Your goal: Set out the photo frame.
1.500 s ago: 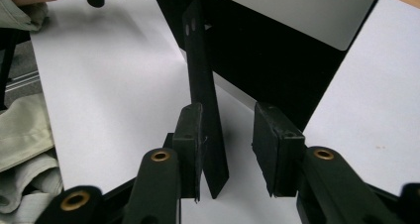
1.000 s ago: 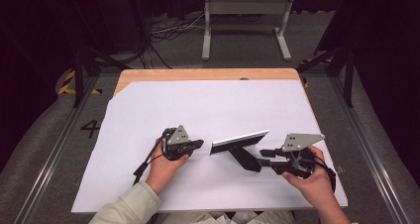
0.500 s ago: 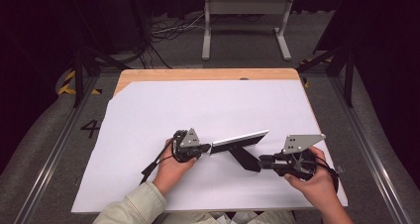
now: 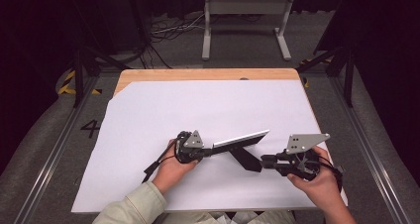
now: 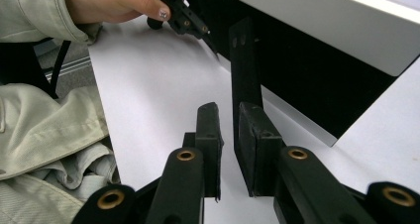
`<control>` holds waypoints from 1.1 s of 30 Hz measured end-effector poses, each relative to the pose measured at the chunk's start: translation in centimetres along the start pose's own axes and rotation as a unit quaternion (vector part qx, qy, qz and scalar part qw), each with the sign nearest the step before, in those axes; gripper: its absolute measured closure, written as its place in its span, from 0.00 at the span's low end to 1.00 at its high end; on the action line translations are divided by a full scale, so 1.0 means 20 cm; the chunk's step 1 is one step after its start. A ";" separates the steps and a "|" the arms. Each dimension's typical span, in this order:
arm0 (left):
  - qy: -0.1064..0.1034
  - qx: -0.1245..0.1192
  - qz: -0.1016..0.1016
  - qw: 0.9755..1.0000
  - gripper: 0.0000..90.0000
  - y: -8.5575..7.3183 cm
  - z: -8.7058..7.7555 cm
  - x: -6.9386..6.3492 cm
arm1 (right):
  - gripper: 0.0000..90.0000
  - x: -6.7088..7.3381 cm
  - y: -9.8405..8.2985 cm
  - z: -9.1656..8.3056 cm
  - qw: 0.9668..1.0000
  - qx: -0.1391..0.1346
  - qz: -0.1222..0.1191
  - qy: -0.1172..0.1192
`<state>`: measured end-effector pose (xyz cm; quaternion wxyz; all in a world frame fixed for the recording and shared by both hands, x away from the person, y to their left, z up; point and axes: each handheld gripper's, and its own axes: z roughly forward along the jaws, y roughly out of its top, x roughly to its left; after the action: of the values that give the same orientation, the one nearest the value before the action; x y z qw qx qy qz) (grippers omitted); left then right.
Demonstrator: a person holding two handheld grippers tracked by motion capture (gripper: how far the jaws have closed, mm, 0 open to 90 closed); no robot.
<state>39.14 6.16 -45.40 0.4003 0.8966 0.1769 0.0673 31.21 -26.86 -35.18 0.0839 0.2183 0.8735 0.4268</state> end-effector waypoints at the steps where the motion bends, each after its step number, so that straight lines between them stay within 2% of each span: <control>1: -0.001 0.005 0.004 1.000 1.00 0.00 0.00 -0.01 | 0.88 0.00 0.00 -0.01 1.000 -0.001 0.000 -0.002; 2: -0.004 0.005 0.006 1.000 1.00 0.01 0.00 -0.02 | 0.88 0.00 0.00 -0.02 1.000 -0.002 0.001 -0.002; 3: -0.016 0.005 0.005 1.000 1.00 0.01 0.01 -0.02 | 0.88 0.00 0.01 -0.03 1.000 -0.004 0.000 -0.004; 8: -0.036 0.007 0.005 0.999 1.00 0.01 0.01 -0.04 | 0.88 0.01 0.01 -0.06 1.000 -0.010 0.001 -0.009; 11: -0.054 0.014 0.002 0.998 1.00 0.01 0.00 -0.05 | 0.88 0.00 0.02 -0.08 1.000 -0.011 -0.001 -0.013; 14: -0.067 0.017 0.009 0.998 1.00 0.01 0.00 -0.06 | 0.88 0.00 0.01 -0.10 1.000 -0.014 0.002 -0.017; 18: -0.084 0.024 0.030 0.996 1.00 0.02 0.01 -0.10 | 0.88 -0.01 0.01 -0.12 1.000 -0.017 0.006 -0.020; 19: -0.084 0.024 0.030 0.996 1.00 0.02 0.01 -0.10 | 0.88 -0.01 0.01 -0.12 1.000 -0.017 0.006 -0.020; 20: -0.092 0.029 0.042 0.994 1.00 0.03 0.01 -0.12 | 0.88 -0.02 0.01 -0.12 1.000 -0.016 0.006 -0.021; 27: -0.109 0.032 0.064 0.991 1.00 0.06 0.02 -0.17 | 0.88 -0.02 0.01 -0.15 0.999 -0.018 0.007 -0.027; 33: -0.129 0.041 0.086 0.987 1.00 0.10 0.04 -0.22 | 0.88 -0.02 0.00 -0.17 0.999 -0.021 0.009 -0.031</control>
<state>35.81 2.85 -44.34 0.3756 0.9252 0.0489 -0.0223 30.56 -29.43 -33.03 0.1115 0.2371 0.8596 0.4386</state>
